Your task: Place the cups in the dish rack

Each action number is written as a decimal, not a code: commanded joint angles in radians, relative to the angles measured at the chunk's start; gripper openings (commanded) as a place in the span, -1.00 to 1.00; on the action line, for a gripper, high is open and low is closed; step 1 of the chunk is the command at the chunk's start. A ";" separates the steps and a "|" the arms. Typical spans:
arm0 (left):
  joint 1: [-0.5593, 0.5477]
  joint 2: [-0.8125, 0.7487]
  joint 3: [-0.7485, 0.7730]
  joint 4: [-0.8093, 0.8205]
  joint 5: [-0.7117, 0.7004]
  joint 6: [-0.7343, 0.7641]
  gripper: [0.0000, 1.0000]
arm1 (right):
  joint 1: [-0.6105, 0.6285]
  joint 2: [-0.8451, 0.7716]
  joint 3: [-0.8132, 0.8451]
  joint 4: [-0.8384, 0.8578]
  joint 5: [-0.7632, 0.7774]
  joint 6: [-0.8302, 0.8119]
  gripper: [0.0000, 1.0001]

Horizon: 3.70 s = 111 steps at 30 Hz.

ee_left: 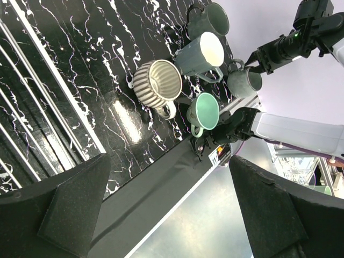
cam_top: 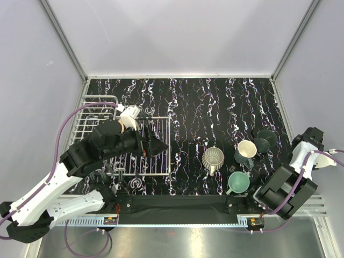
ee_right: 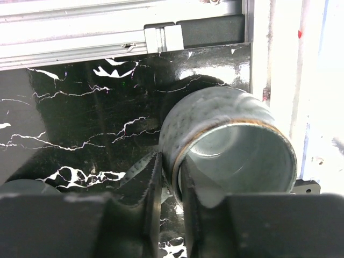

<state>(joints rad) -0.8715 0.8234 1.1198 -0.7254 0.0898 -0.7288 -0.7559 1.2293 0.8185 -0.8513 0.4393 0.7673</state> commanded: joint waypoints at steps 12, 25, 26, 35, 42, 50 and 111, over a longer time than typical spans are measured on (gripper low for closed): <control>-0.003 -0.021 0.040 0.001 0.008 0.020 0.98 | -0.006 -0.054 0.033 -0.028 0.058 0.006 -1.00; -0.003 -0.010 0.046 0.009 0.025 0.020 0.98 | -0.005 -0.200 0.309 -0.133 -0.008 -0.062 -1.00; -0.003 -0.010 0.043 0.014 0.025 0.019 0.98 | -0.002 -0.194 0.333 -0.141 -0.020 -0.066 -1.00; -0.003 0.005 0.041 0.032 0.025 0.012 0.98 | 0.498 0.069 0.755 -0.225 0.035 -0.155 -1.00; -0.003 -0.015 0.057 0.006 -0.018 0.008 0.98 | 0.935 0.306 0.970 -0.220 0.076 -0.357 -1.00; -0.003 -0.059 0.051 -0.026 -0.087 -0.009 0.97 | 1.242 0.539 0.976 -0.091 -0.141 -0.638 -1.00; -0.020 0.934 0.708 -0.176 -0.446 0.015 0.42 | 0.980 0.007 0.389 -0.077 -0.226 -0.233 0.79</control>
<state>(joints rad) -0.8776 1.6581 1.6855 -0.8276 -0.3019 -0.7525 0.2241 1.3155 1.2037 -0.9688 0.2817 0.5213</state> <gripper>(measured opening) 0.731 0.895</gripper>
